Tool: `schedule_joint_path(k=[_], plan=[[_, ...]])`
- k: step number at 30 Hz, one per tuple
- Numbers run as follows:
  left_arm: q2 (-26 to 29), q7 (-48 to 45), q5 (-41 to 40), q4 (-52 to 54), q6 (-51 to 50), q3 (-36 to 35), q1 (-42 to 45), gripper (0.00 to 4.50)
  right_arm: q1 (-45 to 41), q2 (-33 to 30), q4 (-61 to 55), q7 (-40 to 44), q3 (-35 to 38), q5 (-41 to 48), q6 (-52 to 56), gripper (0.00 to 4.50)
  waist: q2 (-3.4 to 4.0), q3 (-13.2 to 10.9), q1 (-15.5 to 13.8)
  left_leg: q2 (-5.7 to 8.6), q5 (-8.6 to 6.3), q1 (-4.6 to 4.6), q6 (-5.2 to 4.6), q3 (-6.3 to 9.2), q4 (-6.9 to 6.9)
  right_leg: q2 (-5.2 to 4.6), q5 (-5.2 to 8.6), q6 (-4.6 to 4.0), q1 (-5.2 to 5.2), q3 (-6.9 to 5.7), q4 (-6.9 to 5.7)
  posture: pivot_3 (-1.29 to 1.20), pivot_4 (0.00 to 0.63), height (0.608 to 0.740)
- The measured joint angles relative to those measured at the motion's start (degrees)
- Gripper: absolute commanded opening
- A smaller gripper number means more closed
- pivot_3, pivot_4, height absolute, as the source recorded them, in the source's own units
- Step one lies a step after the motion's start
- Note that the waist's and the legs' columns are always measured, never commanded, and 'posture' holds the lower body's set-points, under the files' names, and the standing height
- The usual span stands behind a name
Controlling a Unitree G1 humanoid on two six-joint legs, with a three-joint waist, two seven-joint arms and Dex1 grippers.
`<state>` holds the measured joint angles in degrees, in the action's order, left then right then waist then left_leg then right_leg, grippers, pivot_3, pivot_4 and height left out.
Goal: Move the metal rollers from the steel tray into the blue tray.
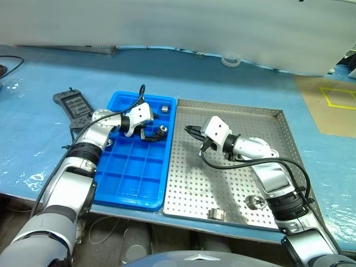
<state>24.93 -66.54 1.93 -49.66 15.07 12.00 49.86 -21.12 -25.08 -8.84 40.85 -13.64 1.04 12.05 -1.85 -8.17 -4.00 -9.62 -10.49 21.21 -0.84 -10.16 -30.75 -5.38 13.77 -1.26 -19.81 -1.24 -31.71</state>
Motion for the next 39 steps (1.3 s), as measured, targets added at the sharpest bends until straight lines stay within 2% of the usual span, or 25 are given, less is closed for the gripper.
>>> schedule_joint_path(k=[10, 13, 15, 19, 21, 24, 35, 39], plan=[[-2.4, 2.9, 0.7, -0.8, -1.4, -0.5, -0.2, 4.48, 0.1, -0.1, 0.0, -0.3, 0.0, 0.0, 0.6, 0.08, 0.00, 0.0, -0.2, 0.01, 0.00, -0.08, -0.01, -0.02, -0.12, -0.04, 0.01, -0.01, 0.16, 0.02, 0.01, -0.09, 0.150, 0.740], [-2.6, 3.0, 0.8, -1.3, -2.0, -0.4, -0.3, 3.85, 0.2, -0.1, 0.0, -0.6, 0.0, 0.0, 0.7, 0.08, 0.00, 0.0, -0.2, 0.02, -0.01, -0.08, -0.02, -0.02, -0.16, -0.05, 0.01, -0.01, 0.18, 0.02, 0.01, -0.09, 0.150, 0.740], [-2.8, 3.1, 1.1, -1.7, -2.3, -0.3, -0.4, 3.22, 0.3, -0.1, 0.0, -0.7, 0.0, 0.0, 0.7, 0.08, 0.00, 0.0, -0.1, 0.01, -0.01, -0.08, -0.02, -0.02, -0.16, -0.05, 0.01, -0.01, 0.17, 0.03, 0.01, -0.09, 0.150, 0.740], [-2.9, 3.0, 1.4, -1.5, -2.9, -0.1, -0.6, 3.22, 0.4, -0.2, 0.0, -0.7, 0.0, -0.1, 0.8, 0.08, 0.00, 0.0, 0.0, -0.02, 0.00, -0.13, 0.01, -0.02, -0.16, -0.04, 0.01, -0.01, 0.16, 0.03, 0.02, -0.09, 0.150, 0.740], [-2.8, 2.4, 1.3, -1.1, -3.3, -0.3, -0.8, 2.88, 0.4, -0.2, 0.0, -0.7, 0.0, -0.1, 0.8, 0.08, 0.00, 0.0, 0.0, -0.02, 0.00, -0.13, 0.01, -0.02, -0.16, -0.04, 0.01, -0.01, 0.16, 0.03, 0.03, -0.09, 0.150, 0.740], [-2.9, 1.8, 1.0, -0.4, -3.7, -0.3, -1.1, 2.04, 0.4, -0.2, 0.0, -0.8, 0.0, -0.1, 0.8, 0.08, -0.01, 0.0, 0.0, -0.01, -0.01, -0.12, -0.01, -0.02, -0.14, -0.04, 0.01, -0.01, 0.17, 0.02, 0.03, -0.09, 0.150, 0.740], [-3.5, 2.1, -0.5, -0.4, -5.3, -1.6, -1.2, 1.90, 0.4, -0.2, 0.0, -1.0, 0.0, -0.1, 0.7, 0.08, 0.01, 0.0, -0.1, -0.01, 0.00, -0.11, 0.02, -0.02, -0.13, -0.04, 0.01, -0.01, 0.13, 0.03, 0.05, -0.08, 0.150, 0.740], [-4.9, 1.7, -3.9, -0.2, -10.5, -4.6, -1.2, 1.90, 0.4, -0.2, 0.0, -1.0, 0.0, -0.1, 0.7, 0.08, 0.03, 0.0, -0.3, 0.03, 0.00, -0.02, 0.02, -0.02, -0.14, -0.07, 0.01, -0.02, 0.08, 0.03, 0.05, -0.08, 0.150, 0.740]])
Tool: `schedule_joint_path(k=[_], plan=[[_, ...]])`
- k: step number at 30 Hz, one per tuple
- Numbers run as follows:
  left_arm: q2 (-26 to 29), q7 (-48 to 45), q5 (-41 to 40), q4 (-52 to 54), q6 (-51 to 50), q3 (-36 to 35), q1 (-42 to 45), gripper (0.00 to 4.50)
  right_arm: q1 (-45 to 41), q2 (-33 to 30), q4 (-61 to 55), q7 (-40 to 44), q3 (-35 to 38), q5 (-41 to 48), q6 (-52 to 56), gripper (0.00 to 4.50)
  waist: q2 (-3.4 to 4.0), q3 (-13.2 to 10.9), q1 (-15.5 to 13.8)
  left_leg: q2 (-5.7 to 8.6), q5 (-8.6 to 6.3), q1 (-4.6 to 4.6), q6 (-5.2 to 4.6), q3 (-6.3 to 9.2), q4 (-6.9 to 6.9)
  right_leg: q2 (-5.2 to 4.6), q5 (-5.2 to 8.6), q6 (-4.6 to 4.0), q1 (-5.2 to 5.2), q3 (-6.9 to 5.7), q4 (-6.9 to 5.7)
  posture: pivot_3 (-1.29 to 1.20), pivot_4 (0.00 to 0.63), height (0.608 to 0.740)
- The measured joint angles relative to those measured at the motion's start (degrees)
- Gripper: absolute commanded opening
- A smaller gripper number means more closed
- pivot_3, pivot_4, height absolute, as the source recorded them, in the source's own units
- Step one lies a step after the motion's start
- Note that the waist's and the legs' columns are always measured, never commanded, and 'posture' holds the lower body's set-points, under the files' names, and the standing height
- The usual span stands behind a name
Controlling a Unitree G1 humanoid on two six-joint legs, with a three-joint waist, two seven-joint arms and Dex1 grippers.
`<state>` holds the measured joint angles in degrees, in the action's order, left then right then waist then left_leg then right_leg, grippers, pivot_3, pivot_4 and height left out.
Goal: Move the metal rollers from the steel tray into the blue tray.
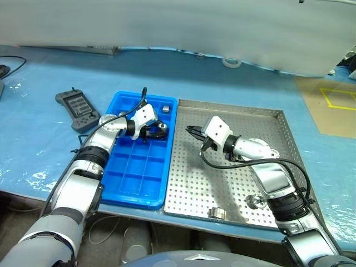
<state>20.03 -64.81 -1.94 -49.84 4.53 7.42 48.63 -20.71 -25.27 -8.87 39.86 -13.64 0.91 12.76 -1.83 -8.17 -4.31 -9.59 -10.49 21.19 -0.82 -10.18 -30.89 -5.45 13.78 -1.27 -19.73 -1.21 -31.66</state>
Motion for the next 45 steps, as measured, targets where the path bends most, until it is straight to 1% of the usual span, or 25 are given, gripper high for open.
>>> schedule_joint_path(k=[4, 7, 10, 16, 17, 18, 21, 22, 23, 24, 25, 26, 28, 30, 33, 37, 45], plan=[[-2.8, -1.0, -11.3, 8.0, -13.7, -7.4, 0.4, 1.90, -0.1, -0.3, -0.1, 0.5, 0.0, 0.0, 0.0, 0.08, 0.01, -0.1, -0.2, 0.00, -0.01, 0.05, -0.01, -0.01, 0.01, 0.00, -0.02, -0.04, -0.03, -0.01, -0.01, -0.07, 0.150, 0.740], [-4.2, 0.6, -16.4, 11.7, -20.1, -10.9, 2.2, 1.90, -0.7, -0.6, -0.6, 1.1, 0.0, 0.0, -0.2, 0.08, 0.01, -0.1, 0.3, 0.00, -0.02, 0.04, -0.04, -0.02, 0.04, 0.00, -0.02, -0.04, -0.04, -0.01, 0.00, -0.07, 0.150, 0.740], [-5.8, 2.7, -19.4, 13.5, -24.5, -12.5, 2.7, 1.90, -1.3, -0.5, -0.5, 1.1, 0.0, -0.1, -0.7, 0.08, 0.02, -0.1, 0.5, -0.02, -0.02, 0.04, -0.06, -0.02, 0.07, 0.02, -0.01, -0.05, -0.07, -0.01, 0.02, -0.07, 0.150, 0.740], [-7.1, 4.4, -19.8, 14.7, -27.9, -12.2, 1.0, 1.90, -2.7, 1.0, 0.2, 0.3, 1.0, 0.7, -1.5, 0.08, 0.02, -0.1, 0.5, -0.03, -0.01, 0.09, -0.10, -0.03, 0.08, 0.03, -0.01, -0.06, -0.13, -0.01, 0.04, -0.08, 0.150, 0.740], [-7.2, 4.7, -20.1, 14.7, -28.5, -12.4, 0.9, 1.90, -2.8, 1.0, 0.2, 0.4, 1.6, 1.5, -1.4, 0.47, 0.02, -0.1, 0.4, -0.03, -0.02, 0.09, -0.12, -0.03, 0.08, 0.03, 0.00, -0.07, -0.11, -0.01, 0.05, -0.08, 0.150, 0.740], [-7.4, 5.2, -20.8, 14.7, -29.4, -12.9, 0.8, 1.90, -2.8, 1.0, 0.2, 0.6, 2.2, 2.0, -1.4, 0.69, 0.02, -0.1, 0.3, -0.01, -0.03, 0.10, -0.14, -0.04, 0.06, 0.02, 0.01, -0.09, -0.09, -0.01, 0.06, -0.08, 0.150, 0.740], [-8.4, 6.2, -23.1, 14.8, -31.5, -14.7, 0.8, 1.90, -2.8, 0.9, 0.2, 1.2, 2.5, 2.7, -1.3, 1.72, 0.02, -0.1, 0.4, 0.00, -0.04, 0.12, -0.16, -0.04, 0.03, 0.02, 0.02, -0.18, -0.09, -0.01, 0.06, -0.09, 0.150, 0.740], [-8.6, 6.5, -23.7, 14.8, -32.0, -15.0, 0.9, 1.90, -2.8, 1.0, 0.2, 1.2, 2.5, 2.7, -1.3, 2.02, 0.02, -0.1, 0.4, 0.00, -0.03, 0.12, -0.18, -0.04, 0.03, 0.02, 0.02, -0.18, -0.10, -0.01, 0.06, -0.09, 0.150, 0.740], [-8.9, 6.8, -24.0, 14.8, -32.3, -15.4, 0.9, 1.90, -2.8, 1.0, 0.2, 1.1, 2.5, 2.6, -1.3, 2.08, 0.03, -0.1, 0.4, 0.00, -0.01, 0.12, -0.20, -0.04, 0.03, 0.02, 0.02, -0.19, -0.10, -0.01, 0.05, -0.10, 0.150, 0.740], [-9.4, 7.5, -25.0, 14.8, -33.1, -16.1, 1.2, 1.90, -2.8, 1.0, 0.2, 0.7, 2.5, 2.6, -1.3, 2.49, 0.02, -0.1, 0.4, -0.01, 0.06, 0.15, -0.32, -0.04, 0.03, 0.02, 0.02, -0.19, -0.13, -0.01, 0.05, -0.10, 0.150, 0.740], [-10.0, 8.5, -26.3, 14.3, -34.4, -17.3, 2.1, 1.90, -2.8, 1.0, 0.3, -0.2, 2.5, 1.9, -1.3, 2.49, 0.03, -0.1, 0.4, -0.02, 0.07, 0.15, -0.32, -0.04, 0.03, 0.03, 0.02, -0.19, -0.14, -0.01, 0.04, -0.10, 0.150, 0.740], [-11.5, 10.9, -29.7, 13.5, -37.2, -20.7, 4.2, 1.90, -2.8, 1.4, 0.8, -1.6, 2.5, 1.1, -1.1, 2.49, 0.03, -0.1, 0.4, -0.01, 0.08, 0.17, -0.32, -0.04, 0.02, 0.02, 0.02, -0.19, -0.15, -0.03, 0.04, -0.10, 0.150, 0.740], [-12.9, 13.5, -34.1, 13.9, -41.7, -24.1, 5.9, 1.90, -2.8, 3.3, 1.5, -3.7, 3.3, 1.2, -0.4, 2.49, 0.03, -0.1, 0.5, -0.01, 0.08, 0.17, -0.32, -0.04, 0.02, 0.02, 0.02, -0.21, -0.15, -0.01, 0.04, -0.11, 0.150, 0.740], [-14.3, 15.5, -37.3, 15.1, -45.8, -25.4, 6.4, 1.90, -3.5, 4.1, 2.2, -5.4, 3.7, 1.1, -0.1, 2.49, 0.06, -0.1, 0.5, 0.00, 0.07, 0.17, -0.33, -0.05, 0.02, 0.02, 0.04, -0.25, -0.15, -0.01, 0.05, -0.11, 0.150, 0.740], [-15.3, 17.8, -39.9, 15.3, -52.2, -25.8, 6.4, 1.90, -4.4, 4.9, 3.0, -7.2, 4.2, 0.9, -0.1, 2.49, 0.06, -0.1, 0.6, 0.00, 0.07, 0.19, -0.34, -0.06, 0.03, 0.02, 0.04, -0.26, -0.19, -0.01, 0.06, -0.13, 0.150, 0.740], [-15.3, 19.2, -40.4, 14.8, -57.3, -24.7, 6.4, 1.90, -4.5, 5.2, 3.1, -7.6, 4.2, 1.0, -0.2, 2.49, 0.06, -0.1, 0.7, 0.00, 0.07, 0.21, -0.35, -0.06, 0.03, 0.02, 0.04, -0.26, -0.18, -0.01, 0.11, -0.14, 0.150, 0.740], [-14.9, 20.2, -38.8, 9.6, -55.2, -24.4, 6.5, 1.90, -4.4, 5.7, 2.1, -7.5, 4.1, 1.5, 0.8, 2.49, 0.07, -0.1, 1.8, 0.02, 0.06, 0.23, -0.38, -0.05, 0.00, 0.01, 0.04, -0.26, -0.14, -0.02, 0.15, -0.16, 0.150, 0.740]])
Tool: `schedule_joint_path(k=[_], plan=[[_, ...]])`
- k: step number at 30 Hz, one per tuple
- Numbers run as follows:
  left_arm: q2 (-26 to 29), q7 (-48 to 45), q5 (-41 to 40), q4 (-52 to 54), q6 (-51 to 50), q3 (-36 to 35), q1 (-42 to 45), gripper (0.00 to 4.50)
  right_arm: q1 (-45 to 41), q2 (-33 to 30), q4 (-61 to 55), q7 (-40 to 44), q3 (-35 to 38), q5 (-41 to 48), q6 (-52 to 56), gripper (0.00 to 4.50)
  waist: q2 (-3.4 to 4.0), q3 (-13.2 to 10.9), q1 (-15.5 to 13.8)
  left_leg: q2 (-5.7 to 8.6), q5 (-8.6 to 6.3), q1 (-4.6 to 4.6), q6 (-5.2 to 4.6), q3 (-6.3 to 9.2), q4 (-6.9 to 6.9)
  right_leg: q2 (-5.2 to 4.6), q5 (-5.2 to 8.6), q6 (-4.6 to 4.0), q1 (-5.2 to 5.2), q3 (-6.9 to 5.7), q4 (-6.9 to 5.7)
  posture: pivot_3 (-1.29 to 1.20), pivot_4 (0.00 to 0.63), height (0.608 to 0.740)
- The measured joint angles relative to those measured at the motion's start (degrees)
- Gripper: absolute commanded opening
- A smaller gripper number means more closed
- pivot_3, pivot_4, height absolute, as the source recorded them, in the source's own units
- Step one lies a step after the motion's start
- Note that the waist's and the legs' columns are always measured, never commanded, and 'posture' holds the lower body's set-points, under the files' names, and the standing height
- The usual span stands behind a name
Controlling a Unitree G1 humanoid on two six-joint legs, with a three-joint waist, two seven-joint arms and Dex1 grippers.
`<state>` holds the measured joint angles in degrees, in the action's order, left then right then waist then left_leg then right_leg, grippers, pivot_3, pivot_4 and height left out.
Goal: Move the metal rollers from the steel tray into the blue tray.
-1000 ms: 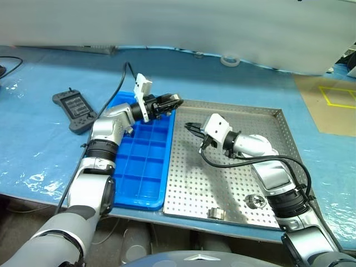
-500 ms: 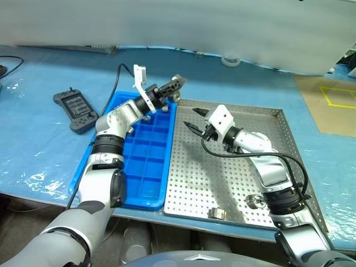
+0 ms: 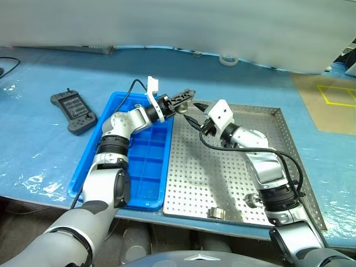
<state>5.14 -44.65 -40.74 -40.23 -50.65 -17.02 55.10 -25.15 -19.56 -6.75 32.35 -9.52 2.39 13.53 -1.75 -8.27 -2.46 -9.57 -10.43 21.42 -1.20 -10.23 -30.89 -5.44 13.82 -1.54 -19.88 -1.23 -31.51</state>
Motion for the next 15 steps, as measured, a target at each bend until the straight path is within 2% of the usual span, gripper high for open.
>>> schedule_joint_path(k=[7, 10, 14, 15], plan=[[-0.4, -0.4, 0.9, -2.2, 2.5, 0.3, 2.0, 1.90, 0.0, 0.4, -0.9, 0.0, 0.0, 0.1, 1.0, 2.49, 0.00, 0.0, 0.2, 0.00, -0.01, 0.00, -0.03, 0.00, 0.00, 0.00, 0.00, 0.00, -0.01, 0.00, 0.01, -0.17, 0.150, 0.740], [-0.4, -0.8, 0.9, -2.9, 3.1, 0.2, 2.6, 1.90, 0.0, 1.0, -1.0, 0.5, 0.0, 0.6, 1.7, 3.08, 0.00, 0.0, 0.2, -0.01, -0.02, 0.01, -0.03, 0.00, 0.00, 0.00, 0.00, -0.01, 0.00, 0.00, 0.01, -0.17, 0.150, 0.740], [-0.4, -0.8, 0.9, -3.1, 3.4, 0.2, 2.8, 1.90, 0.0, 1.9, -1.1, 1.3, 0.0, 2.5, 2.2, 4.36, 0.01, 0.0, 0.2, -0.01, -0.02, 0.01, -0.05, 0.00, -0.01, 0.00, 0.00, -0.01, 0.00, 0.00, 0.00, -0.16, 0.150, 0.740], [-0.4, -0.8, 0.9, -3.2, 3.4, 0.2, 2.8, 1.90, 0.0, 2.0, -1.1, 1.6, 0.0, 3.0, 2.6, 4.44, 0.01, 0.0, 0.2, -0.01, -0.03, 0.01, -0.06, 0.00, -0.02, 0.00, 0.00, -0.01, 0.00, 0.00, 0.00, -0.16, 0.150, 0.740]])
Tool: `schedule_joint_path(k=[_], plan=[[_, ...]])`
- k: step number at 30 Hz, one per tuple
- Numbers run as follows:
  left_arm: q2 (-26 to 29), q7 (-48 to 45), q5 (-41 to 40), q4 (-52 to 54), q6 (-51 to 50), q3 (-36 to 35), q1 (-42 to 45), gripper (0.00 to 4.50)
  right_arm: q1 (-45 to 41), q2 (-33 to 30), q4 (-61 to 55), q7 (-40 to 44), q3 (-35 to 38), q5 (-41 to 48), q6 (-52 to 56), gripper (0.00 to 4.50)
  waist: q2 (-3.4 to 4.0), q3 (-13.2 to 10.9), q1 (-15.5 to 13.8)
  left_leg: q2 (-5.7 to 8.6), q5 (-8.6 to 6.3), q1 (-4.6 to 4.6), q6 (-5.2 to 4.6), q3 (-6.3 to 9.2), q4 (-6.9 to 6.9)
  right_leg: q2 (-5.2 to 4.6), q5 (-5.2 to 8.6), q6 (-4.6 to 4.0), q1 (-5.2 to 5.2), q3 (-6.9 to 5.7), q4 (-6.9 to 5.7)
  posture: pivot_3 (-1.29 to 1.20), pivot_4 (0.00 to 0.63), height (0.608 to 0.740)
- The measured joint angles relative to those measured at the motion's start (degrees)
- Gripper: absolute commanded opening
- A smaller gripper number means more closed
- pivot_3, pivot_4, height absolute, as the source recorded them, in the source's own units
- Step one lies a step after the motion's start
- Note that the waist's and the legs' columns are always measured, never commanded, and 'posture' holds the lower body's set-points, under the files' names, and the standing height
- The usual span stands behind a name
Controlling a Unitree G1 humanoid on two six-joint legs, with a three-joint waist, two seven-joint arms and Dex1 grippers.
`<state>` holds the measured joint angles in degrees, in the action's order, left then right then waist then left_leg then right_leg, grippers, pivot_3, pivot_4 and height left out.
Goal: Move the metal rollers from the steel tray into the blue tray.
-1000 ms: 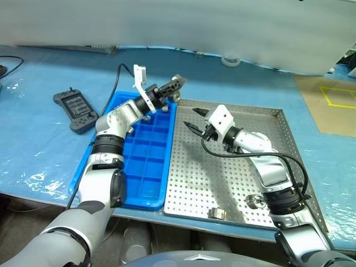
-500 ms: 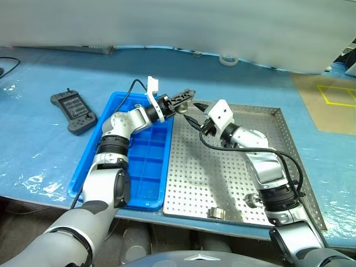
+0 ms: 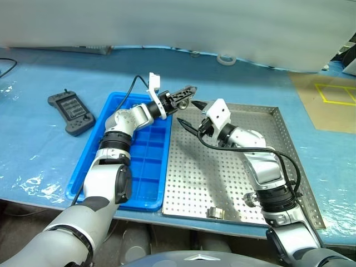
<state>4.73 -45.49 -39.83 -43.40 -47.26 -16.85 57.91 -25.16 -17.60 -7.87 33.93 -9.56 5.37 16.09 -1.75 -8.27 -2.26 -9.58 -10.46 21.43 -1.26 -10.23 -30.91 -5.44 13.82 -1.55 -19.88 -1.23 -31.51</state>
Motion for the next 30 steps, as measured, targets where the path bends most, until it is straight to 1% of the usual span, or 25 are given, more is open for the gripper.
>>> schedule_joint_path(k=[5, 10, 24, 25, 26, 30], plan=[[-0.1, 0.0, 0.1, 0.0, 0.5, 0.0, 0.0, 1.90, 0.0, 1.0, 0.0, -0.2, 0.3, 1.9, 1.0, 4.44, 0.00, 0.0, 0.0, 0.00, 0.00, 0.01, 0.00, 0.00, -0.02, 0.00, 0.00, -0.01, 0.00, 0.00, -0.01, -0.16, 0.150, 0.740], [0.0, 0.0, 0.1, 0.0, 0.7, -0.1, 0.0, 1.90, -1.3, 2.2, 0.6, -3.7, 1.0, 1.4, 1.9, 4.44, 0.01, 0.0, 0.0, 0.00, 0.00, 0.00, 0.01, 0.00, -0.02, 0.00, -0.01, -0.02, 0.00, 0.00, 0.00, -0.16, 0.150, 0.740], [0.1, 0.0, 0.4, 0.0, 1.0, -1.0, 0.0, 1.90, -2.0, 5.5, 2.8, -8.1, 1.0, 0.0, 1.4, 4.44, 0.02, 0.0, 0.1, 0.00, 0.01, 0.02, 0.02, 0.00, -0.02, 0.00, -0.01, -0.02, -0.03, 0.00, 0.00, -0.17, 0.150, 0.740], [0.1, 0.0, 0.4, 0.0, 1.1, -1.2, 0.0, 1.90, -2.2, 5.9, 3.0, -8.4, 1.0, 0.0, 1.4, 4.05, 0.02, 0.0, 0.1, 0.00, 0.01, 0.02, 0.02, 0.00, -0.02, 0.00, -0.01, -0.02, -0.02, 0.00, 0.00, -0.17, 0.150, 0.740], [0.1, 0.0, 0.4, 0.1, 1.1, -1.3, 0.0, 1.90, -2.3, 6.1, 3.1, -8.8, 1.1, 0.0, 1.3, 3.82, 0.02, 0.0, 0.0, 0.00, 0.01, 0.02, 0.02, 0.00, -0.02, 0.00, -0.01, -0.02, -0.01, 0.00, 0.00, -0.17, 0.150, 0.740], [-0.3, 0.1, 0.4, 0.2, 1.7, -1.7, 0.0, 1.90, -2.9, 7.3, 3.1, -9.1, 1.0, 0.1, 1.0, 2.49, 0.02, 0.0, 0.1, 0.01, 0.00, 0.04, 0.01, 0.00, -0.02, -0.01, -0.01, -0.02, -0.02, 0.00, 0.01, -0.17, 0.150, 0.740]])
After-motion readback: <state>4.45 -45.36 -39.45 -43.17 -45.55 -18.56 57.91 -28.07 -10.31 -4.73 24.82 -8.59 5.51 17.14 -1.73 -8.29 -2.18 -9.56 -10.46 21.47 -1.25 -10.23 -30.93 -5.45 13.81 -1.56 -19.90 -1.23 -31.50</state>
